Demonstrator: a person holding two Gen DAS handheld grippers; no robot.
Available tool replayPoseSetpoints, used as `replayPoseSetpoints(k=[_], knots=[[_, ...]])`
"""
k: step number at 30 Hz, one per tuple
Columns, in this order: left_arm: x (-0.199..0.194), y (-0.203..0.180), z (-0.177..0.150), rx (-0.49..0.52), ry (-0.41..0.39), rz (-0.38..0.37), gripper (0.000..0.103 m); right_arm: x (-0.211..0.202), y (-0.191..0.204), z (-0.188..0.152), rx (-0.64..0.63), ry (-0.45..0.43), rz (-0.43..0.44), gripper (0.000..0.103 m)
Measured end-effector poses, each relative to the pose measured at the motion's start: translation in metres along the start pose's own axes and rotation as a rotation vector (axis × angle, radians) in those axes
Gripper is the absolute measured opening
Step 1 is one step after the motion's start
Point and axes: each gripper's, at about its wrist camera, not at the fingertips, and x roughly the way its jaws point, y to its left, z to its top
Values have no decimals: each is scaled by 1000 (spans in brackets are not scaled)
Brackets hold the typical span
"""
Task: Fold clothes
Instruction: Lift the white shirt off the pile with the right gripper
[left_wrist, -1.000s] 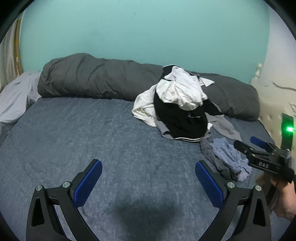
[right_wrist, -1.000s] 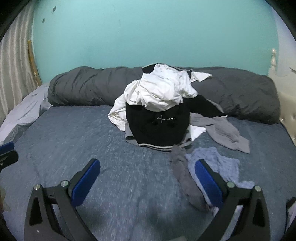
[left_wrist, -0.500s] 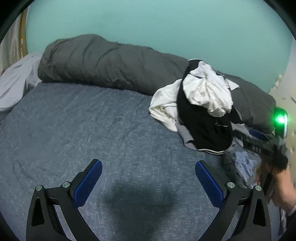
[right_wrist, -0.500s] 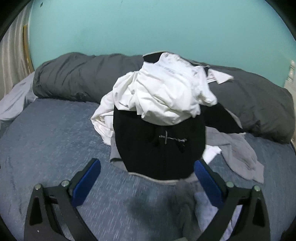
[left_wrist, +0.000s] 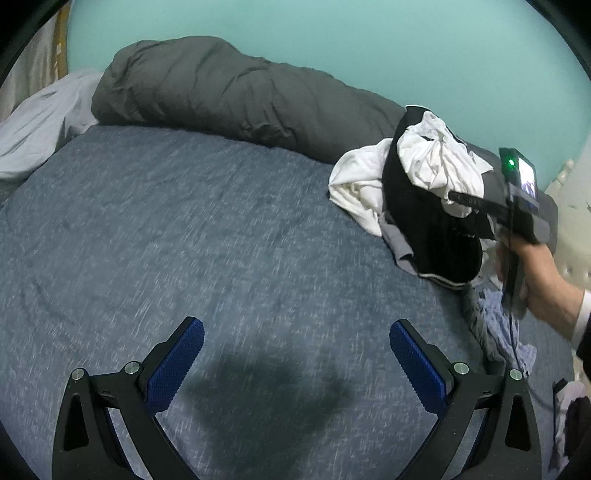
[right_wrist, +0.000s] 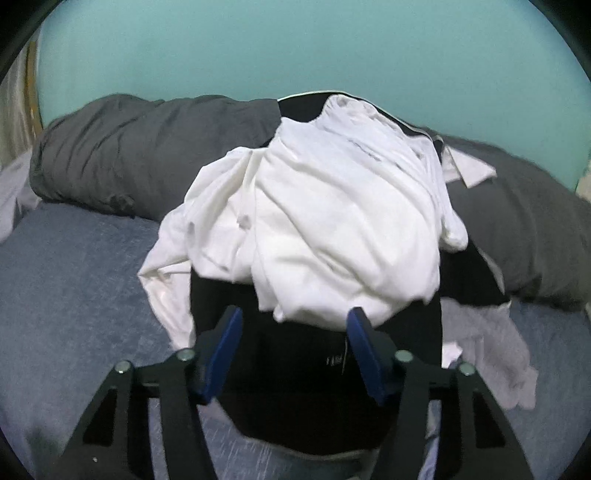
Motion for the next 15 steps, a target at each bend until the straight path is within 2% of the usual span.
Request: replayPoseSetpoints(k=[2, 4, 5, 6, 8, 11, 15], knots=[[-1, 4, -1, -5, 0, 2, 103, 9, 0, 6, -1, 14, -16, 37], [-4, 7, -1, -8, -3, 1, 103, 17, -3, 11, 15, 36, -22, 27], [-5, 8, -2, -8, -6, 1, 103, 21, -5, 13, 22, 47, -18, 14], [-6, 9, -3, -7, -9, 2, 103, 23, -5, 14, 21, 54, -17, 9], [-9, 10, -6, -11, -12, -1, 103, 22, -5, 17, 15, 50, -13, 4], [-14, 12, -11, -22, -14, -7, 103, 8, -5, 12, 1, 15, -4, 3], [-23, 7, -22, -4, -12, -11, 103, -27, -4, -2, -34, -57, 62, 3]])
